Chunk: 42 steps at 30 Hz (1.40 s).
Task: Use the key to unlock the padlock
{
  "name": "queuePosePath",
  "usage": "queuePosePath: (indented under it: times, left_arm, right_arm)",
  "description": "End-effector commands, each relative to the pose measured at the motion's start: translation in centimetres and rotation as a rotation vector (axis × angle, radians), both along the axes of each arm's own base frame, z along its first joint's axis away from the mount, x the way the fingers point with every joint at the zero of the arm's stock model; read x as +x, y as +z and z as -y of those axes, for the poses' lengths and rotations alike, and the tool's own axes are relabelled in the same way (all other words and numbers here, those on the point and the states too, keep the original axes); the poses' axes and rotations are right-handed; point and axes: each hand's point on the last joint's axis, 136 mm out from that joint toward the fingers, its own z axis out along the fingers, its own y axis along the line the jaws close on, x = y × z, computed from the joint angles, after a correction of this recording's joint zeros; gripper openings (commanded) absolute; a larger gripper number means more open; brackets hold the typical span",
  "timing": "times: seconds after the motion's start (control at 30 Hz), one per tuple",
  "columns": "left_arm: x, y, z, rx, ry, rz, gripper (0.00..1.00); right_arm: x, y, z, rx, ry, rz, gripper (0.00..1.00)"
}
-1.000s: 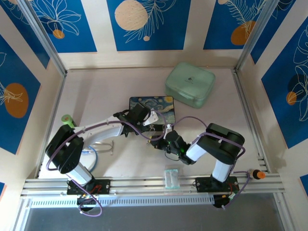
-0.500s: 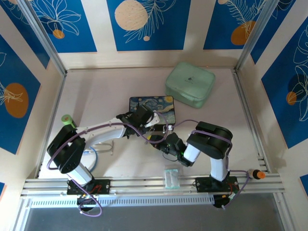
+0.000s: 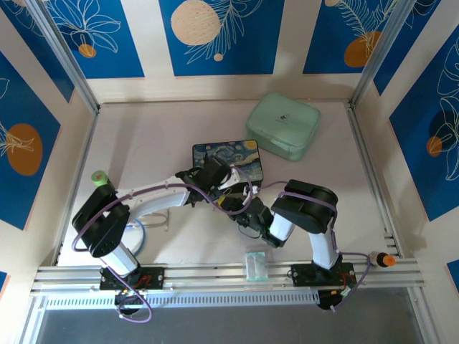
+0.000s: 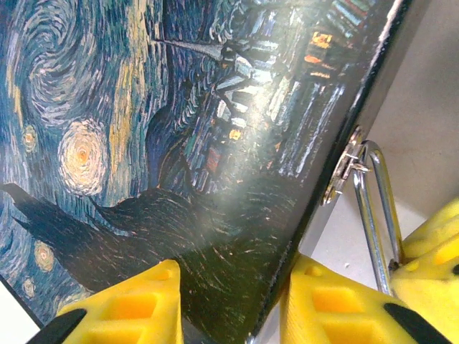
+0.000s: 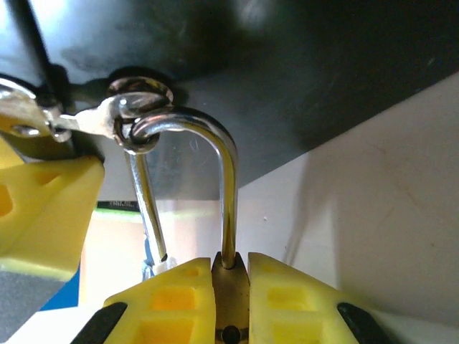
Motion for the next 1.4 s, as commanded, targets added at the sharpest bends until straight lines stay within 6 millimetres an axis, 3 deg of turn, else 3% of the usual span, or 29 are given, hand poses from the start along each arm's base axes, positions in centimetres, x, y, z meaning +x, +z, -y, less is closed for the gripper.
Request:
queuePosePath:
  times: [0.0,0.07,0.2,0.33,0.5,0.67,0.83,1.03,1.17,1.37]
  left_arm:
    - [-4.4,-6.6,-3.3,0.168,-0.017,-0.217,0.3]
    - [-4.5,-6.6,-3.3,0.17,-0.021,-0.218,0.3]
    - [-4.7,-6.9,-3.3,0.173,-0.03,-0.218,0.3]
    - [-4.5,-7.2,-3.7,0.192,-0.024,-0.213,0.3]
    - [-4.5,-7.4,-3.9,0.197,-0.021,-0.204,0.3]
    - [-4.4,-7.4,-4.1,0.202,-0.01,-0.205,0.29]
    - [-4.2,-7.2,-4.3,0.207,0.001,-0.199,0.29]
    - [-4.1,-7.2,-4.6,0.212,0.013,-0.203,0.29]
    - [-4.1,-7.1,-4.6,0.211,0.015,-0.198,0.29]
    - [-4.1,-7.2,-4.7,0.214,0.014,-0.198,0.29]
  right_arm:
    - [2.2,-0.2,1.7,0.015,-0.152,-0.028,0.11]
    - [2.6,-0.9,2.7,0.003,-0.204,-0.062,0.11]
    - [4.0,0.0,3.3,0.089,-0.255,-0.057,0.12]
    - [4.7,-0.8,4.4,0.152,-0.313,-0.126,0.12]
    - [4.6,-0.8,5.2,0.138,-0.322,-0.129,0.12]
    - [4.2,-2.9,6.7,0.147,-0.359,-0.214,0.11]
    - [4.0,-3.4,7.0,0.12,-0.351,-0.212,0.11]
    - [3.4,-3.5,8.7,0.067,-0.346,-0.194,0.09]
    - [3.7,-3.5,8.8,0.048,-0.323,-0.179,0.09]
    - [4.9,-1.1,9.3,0.082,-0.328,-0.121,0.09]
